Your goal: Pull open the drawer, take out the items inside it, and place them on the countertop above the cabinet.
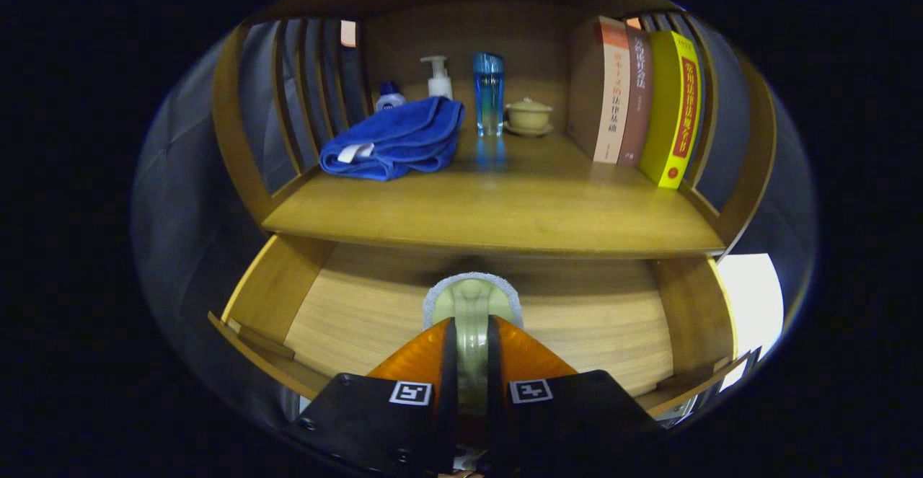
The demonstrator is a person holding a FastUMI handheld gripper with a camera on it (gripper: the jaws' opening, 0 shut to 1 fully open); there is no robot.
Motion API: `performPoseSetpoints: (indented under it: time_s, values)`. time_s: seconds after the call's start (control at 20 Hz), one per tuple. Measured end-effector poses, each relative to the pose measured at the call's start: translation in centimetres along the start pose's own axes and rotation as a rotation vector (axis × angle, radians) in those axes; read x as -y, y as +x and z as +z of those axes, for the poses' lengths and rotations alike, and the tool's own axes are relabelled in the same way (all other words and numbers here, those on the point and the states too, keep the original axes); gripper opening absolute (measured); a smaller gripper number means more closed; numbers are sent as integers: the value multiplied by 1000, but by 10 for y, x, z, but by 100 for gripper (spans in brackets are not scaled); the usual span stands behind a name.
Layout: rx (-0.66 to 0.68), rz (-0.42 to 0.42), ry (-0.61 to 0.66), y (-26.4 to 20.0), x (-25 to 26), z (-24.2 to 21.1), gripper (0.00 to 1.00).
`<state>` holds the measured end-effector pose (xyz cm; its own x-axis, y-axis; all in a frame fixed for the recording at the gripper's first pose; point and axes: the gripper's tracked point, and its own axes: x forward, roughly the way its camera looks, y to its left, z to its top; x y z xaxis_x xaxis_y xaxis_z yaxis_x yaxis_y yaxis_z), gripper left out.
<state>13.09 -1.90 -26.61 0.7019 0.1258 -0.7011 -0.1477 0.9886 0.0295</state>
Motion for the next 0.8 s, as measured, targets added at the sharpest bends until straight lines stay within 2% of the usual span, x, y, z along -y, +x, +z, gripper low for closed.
performPoseSetpoints:
  time_s: [0.35,0.55,0.8]
  values:
    - [205,-5,-21,-38,-1,93,26]
    - [234,-37,5,-16,6,130,26]
    - [194,-93,-7,32,14,149,26]
